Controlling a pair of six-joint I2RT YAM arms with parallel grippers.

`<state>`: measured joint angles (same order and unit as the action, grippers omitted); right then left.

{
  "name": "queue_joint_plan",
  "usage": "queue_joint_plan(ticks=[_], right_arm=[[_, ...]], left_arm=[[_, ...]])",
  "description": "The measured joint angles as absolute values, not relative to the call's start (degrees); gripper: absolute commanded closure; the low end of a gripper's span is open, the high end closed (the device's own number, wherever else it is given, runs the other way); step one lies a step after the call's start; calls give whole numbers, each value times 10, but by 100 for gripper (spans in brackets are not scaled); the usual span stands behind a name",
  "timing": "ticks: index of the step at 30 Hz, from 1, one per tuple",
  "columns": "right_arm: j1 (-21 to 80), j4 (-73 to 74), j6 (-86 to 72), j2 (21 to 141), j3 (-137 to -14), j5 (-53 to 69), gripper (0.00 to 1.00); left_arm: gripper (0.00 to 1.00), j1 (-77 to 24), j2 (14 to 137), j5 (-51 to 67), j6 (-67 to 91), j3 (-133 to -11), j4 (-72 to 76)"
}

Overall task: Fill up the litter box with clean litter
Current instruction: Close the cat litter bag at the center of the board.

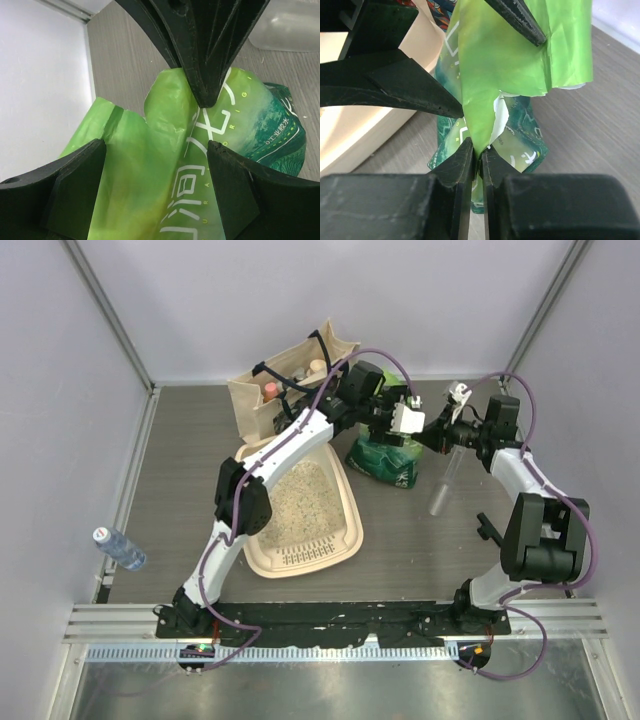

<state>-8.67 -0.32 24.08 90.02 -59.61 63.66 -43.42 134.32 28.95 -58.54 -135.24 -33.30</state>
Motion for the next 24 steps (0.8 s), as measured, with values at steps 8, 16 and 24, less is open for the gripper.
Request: queue_joint_plan(ticks=[8, 16, 24], right_arm=[[-88, -2, 123, 902, -598, 655, 93], [-92, 68, 72, 958, -674, 692, 98], [-69, 279, 240, 958, -737, 679, 99]], left_arm=[[17, -433, 1344, 356, -614, -1366, -351], [21, -433, 1349, 424, -678, -1385, -414], [33, -431, 1373, 451, -705, -1386, -401]])
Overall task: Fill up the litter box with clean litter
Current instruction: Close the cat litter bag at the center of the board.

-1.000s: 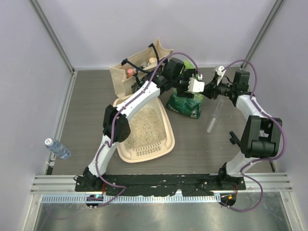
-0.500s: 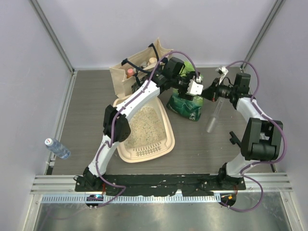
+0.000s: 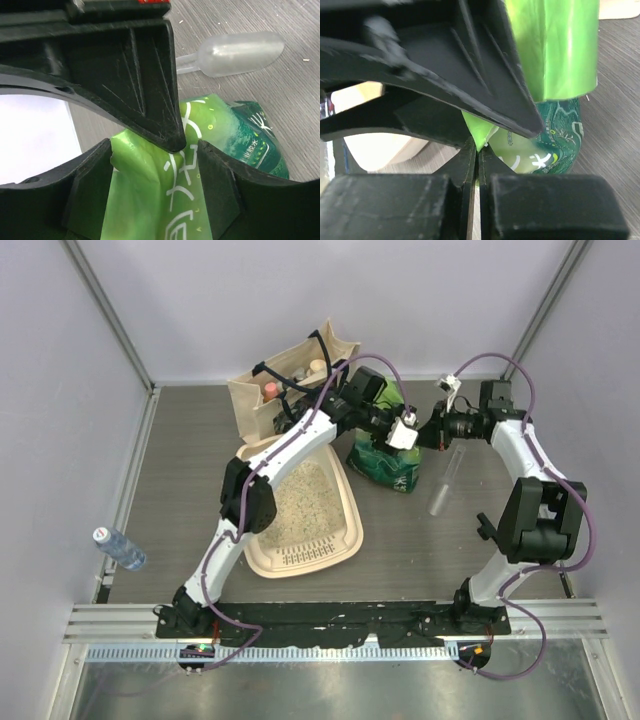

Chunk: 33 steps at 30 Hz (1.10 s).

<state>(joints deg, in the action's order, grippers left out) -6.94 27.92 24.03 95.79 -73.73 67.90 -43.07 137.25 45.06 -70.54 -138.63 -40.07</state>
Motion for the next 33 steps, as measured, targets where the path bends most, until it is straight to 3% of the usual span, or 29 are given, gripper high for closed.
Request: queue_joint_plan(ticks=[5, 7, 8, 10, 11, 14, 15, 18, 26, 29, 33], right_arm=[[-57, 513, 460, 1000, -856, 640, 99], [-57, 594, 543, 1028, -901, 635, 99], [-57, 626, 582, 1041, -920, 635, 99], [-56, 671, 637, 1057, -943, 635, 76], [-55, 684, 661, 1058, -946, 633, 70], [-55, 715, 692, 1048, -946, 630, 61], [-57, 719, 693, 1041, -945, 626, 53], [-70, 703, 679, 983, -926, 610, 45], [-88, 587, 634, 757, -764, 576, 35], [-81, 510, 598, 726, -705, 569, 35], [-80, 433, 571, 750, -697, 575, 37]], left_arm=[[58, -430, 1383, 460, -730, -1386, -411], [60, -431, 1383, 462, -757, -1386, -424], [67, -431, 1383, 462, -770, -1386, -430], [76, -432, 1383, 461, -788, -1386, -440], [80, -432, 1383, 461, -798, -1386, -445], [81, -432, 1383, 458, -820, -1386, -467], [83, -432, 1383, 456, -826, -1386, -469], [90, -432, 1383, 450, -833, -1387, -474], [94, -435, 1384, 412, -807, -1425, -534], [100, -435, 1384, 394, -772, -1446, -566], [100, -431, 1384, 385, -708, -1455, -578]])
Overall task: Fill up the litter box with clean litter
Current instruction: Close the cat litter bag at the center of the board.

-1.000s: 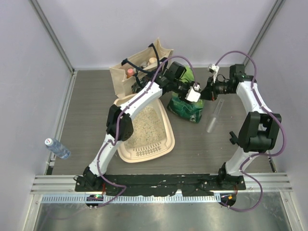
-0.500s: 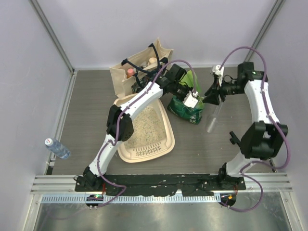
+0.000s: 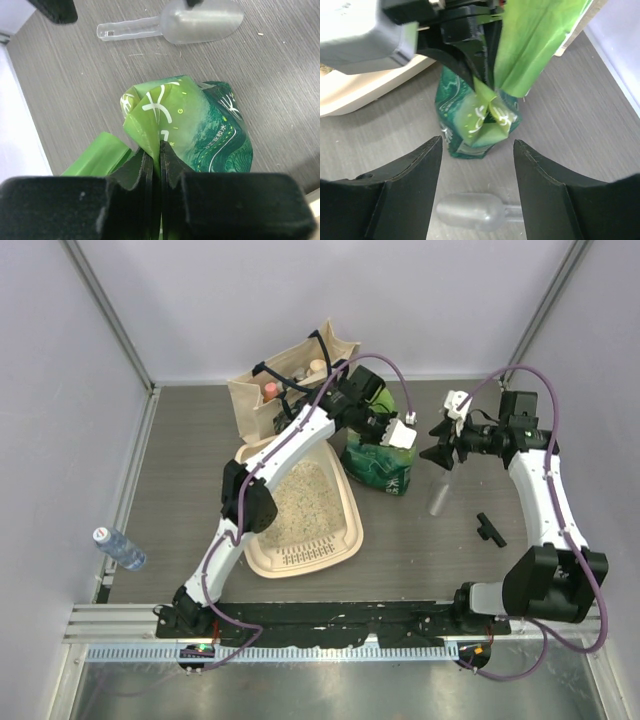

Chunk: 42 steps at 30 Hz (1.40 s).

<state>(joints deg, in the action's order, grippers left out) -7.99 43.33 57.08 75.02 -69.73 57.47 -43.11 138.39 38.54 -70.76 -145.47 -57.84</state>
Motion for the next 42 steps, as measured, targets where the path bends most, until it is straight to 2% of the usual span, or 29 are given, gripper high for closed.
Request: queue_joint_plan(ticks=[7, 13, 31, 39, 42], right_arm=[[-54, 371, 567, 852, -733, 598, 37], [-31, 343, 568, 867, -734, 614, 36], [-30, 323, 606, 957, -775, 646, 47], [-24, 379, 642, 975, -831, 660, 64], [-20, 439, 687, 1005, -870, 661, 75]], left_arm=[[100, -427, 1387, 386, -556, -1456, -538], [100, -418, 1393, 391, -438, -1463, -502], [100, -412, 1393, 401, -379, -1454, -473], [100, -409, 1393, 401, -362, -1453, -465], [100, -407, 1393, 401, -358, -1453, -460]])
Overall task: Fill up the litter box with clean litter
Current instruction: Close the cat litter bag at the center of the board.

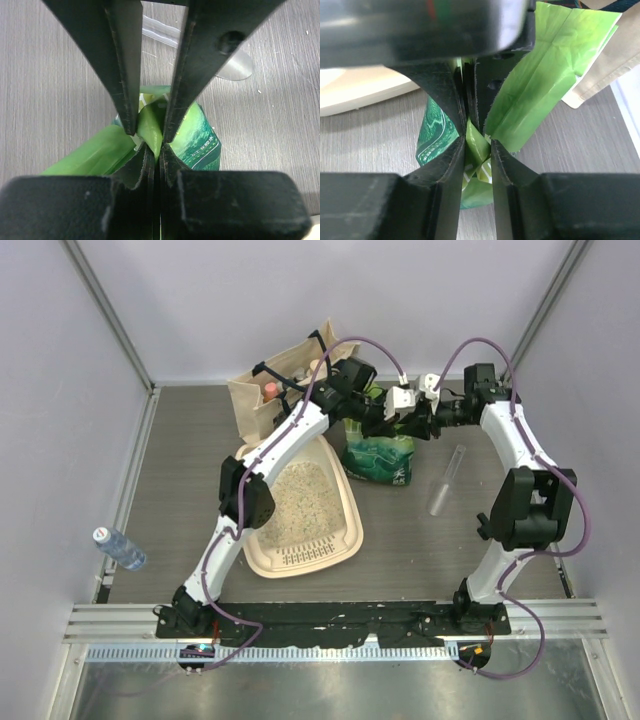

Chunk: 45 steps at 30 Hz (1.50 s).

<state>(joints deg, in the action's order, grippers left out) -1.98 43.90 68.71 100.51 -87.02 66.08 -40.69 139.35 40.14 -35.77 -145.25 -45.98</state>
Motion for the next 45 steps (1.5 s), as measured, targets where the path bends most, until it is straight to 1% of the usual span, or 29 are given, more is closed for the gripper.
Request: queue_joint_plan(ticks=[2, 3, 4, 5, 6, 7, 8, 11, 13, 17, 22, 23, 27, 29, 30, 31, 35, 36, 37, 39, 40, 41, 42, 44, 45], right_arm=[[-18, 486, 720, 1027, -899, 663, 85], [-19, 508, 735, 1036, -912, 665, 96], [-18, 528, 748, 1043, -922, 667, 99], [-18, 547, 759, 1049, -931, 667, 99], [-19, 562, 766, 1054, -940, 669, 99], [-19, 573, 771, 1059, -946, 670, 99], [-20, 583, 773, 1064, -954, 671, 99], [-27, 603, 765, 1078, -968, 672, 99], [-31, 616, 768, 1085, -977, 672, 99], [-31, 656, 785, 1103, -1008, 668, 99], [-32, 712, 810, 1127, -1046, 669, 99], [-32, 719, 813, 1128, -1047, 668, 99], [-34, 731, 821, 1129, -1052, 662, 99], [-34, 734, 824, 1129, -1054, 658, 99], [-34, 734, 824, 1129, -1055, 657, 99], [-34, 734, 824, 1129, -1055, 656, 99], [-34, 741, 824, 1129, -1056, 654, 99], [-35, 743, 822, 1130, -1058, 653, 99], [-35, 746, 820, 1133, -1063, 653, 99], [-37, 749, 815, 1139, -1071, 653, 99], [-38, 750, 815, 1141, -1074, 654, 99], [-38, 749, 815, 1142, -1075, 654, 97], [-38, 748, 815, 1142, -1075, 653, 96], [-39, 748, 815, 1142, -1075, 651, 86], [-40, 748, 815, 1142, -1075, 649, 78]], left_arm=[[100, -406, 1393, 401, -354, -1453, -460], [100, -405, 1393, 401, -352, -1452, -459], [100, -405, 1393, 401, -349, -1451, -459], [96, -405, 1393, 401, -347, -1451, -458], [87, -404, 1393, 401, -344, -1449, -457], [76, -404, 1393, 402, -339, -1448, -455], [59, -404, 1393, 401, -328, -1444, -447], [49, -401, 1393, 413, -286, -1419, -378], [51, -397, 1392, 426, -264, -1408, -343], [70, -396, 1392, 461, -234, -1409, -319], [74, -396, 1393, 488, -231, -1417, -311], [77, -396, 1393, 492, -234, -1417, -312], [79, -393, 1394, 504, -249, -1417, -316], [75, -392, 1394, 508, -260, -1417, -319], [71, -392, 1394, 508, -266, -1417, -320], [62, -392, 1394, 509, -274, -1417, -321], [54, -390, 1394, 504, -308, -1413, -327], [55, -388, 1394, 502, -316, -1411, -331], [65, -386, 1394, 500, -322, -1409, -333], [68, -382, 1394, 495, -331, -1407, -339], [74, -380, 1394, 497, -335, -1407, -342], [78, -379, 1394, 498, -335, -1407, -343], [85, -379, 1394, 502, -336, -1407, -345], [92, -379, 1399, 509, -335, -1414, -351], [97, -379, 1402, 513, -332, -1418, -351]])
